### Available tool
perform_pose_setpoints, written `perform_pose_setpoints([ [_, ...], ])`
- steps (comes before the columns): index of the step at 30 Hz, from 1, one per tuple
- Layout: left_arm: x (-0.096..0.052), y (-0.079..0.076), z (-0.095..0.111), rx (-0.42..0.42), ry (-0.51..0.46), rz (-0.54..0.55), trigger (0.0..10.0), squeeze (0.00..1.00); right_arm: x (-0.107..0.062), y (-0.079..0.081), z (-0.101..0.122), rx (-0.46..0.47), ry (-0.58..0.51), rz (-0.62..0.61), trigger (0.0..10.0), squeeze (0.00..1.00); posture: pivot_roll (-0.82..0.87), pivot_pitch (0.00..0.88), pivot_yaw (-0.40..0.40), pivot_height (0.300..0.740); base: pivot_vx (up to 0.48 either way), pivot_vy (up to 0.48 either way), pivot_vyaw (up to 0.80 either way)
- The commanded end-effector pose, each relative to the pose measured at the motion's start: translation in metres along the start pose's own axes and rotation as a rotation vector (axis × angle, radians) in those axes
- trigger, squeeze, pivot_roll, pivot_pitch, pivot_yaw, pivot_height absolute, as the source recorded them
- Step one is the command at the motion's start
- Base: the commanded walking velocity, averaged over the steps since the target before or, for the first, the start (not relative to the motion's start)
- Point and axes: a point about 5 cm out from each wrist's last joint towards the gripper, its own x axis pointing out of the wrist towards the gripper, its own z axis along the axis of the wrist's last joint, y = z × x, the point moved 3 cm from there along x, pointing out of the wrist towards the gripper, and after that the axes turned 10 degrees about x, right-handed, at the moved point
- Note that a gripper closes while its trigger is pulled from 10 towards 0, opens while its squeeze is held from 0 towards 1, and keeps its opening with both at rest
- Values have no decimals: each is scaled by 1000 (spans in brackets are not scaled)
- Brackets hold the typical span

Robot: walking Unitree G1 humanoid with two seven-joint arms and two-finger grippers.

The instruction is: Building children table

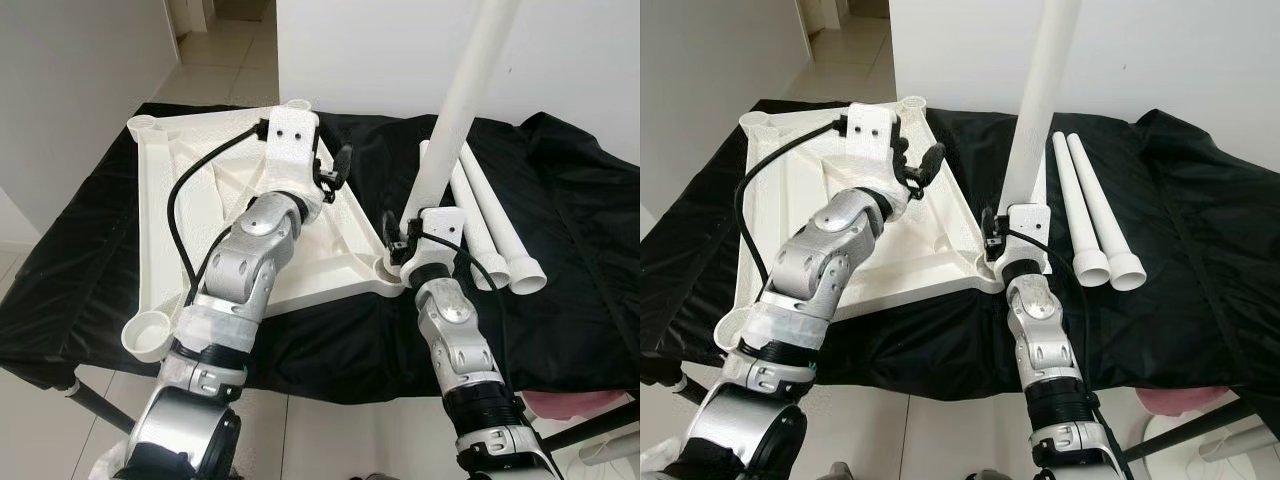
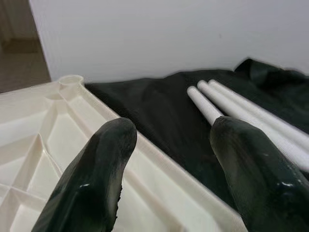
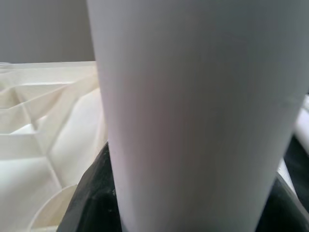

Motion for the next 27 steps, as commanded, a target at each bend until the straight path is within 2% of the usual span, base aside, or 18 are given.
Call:
perform_pose_setpoints([
  [1, -4, -9, 1, 38, -16, -73, 10000, 0, -4, -2, -10, 7, 32, 27, 10000, 0, -41, 0, 4, 740, 0, 0, 0],
  [6, -7, -12, -1, 52, -18, -91, 10000, 0, -5, -1, -14, -10, 47, 84, 10000, 0, -36, 0, 2, 740, 0, 0, 0],
  [10, -11, -12, -2, 100, -24, -94, 10000, 0, -7, -1, -20, -43, 75, 147, 10000, 0, -29, 0, 0, 740, 0, 0, 0],
  [20, -16, -8, -4, 124, -20, -72, 10000, 0, -16, 0, -33, -90, 128, 280, 10000, 0, -24, 0, 4, 740, 0, 0, 0],
  [27, -17, -4, -3, 129, -21, -61, 10000, 0, -15, -3, -39, -119, 159, 310, 10000, 0, -26, 0, 12, 740, 0, 0, 0],
])
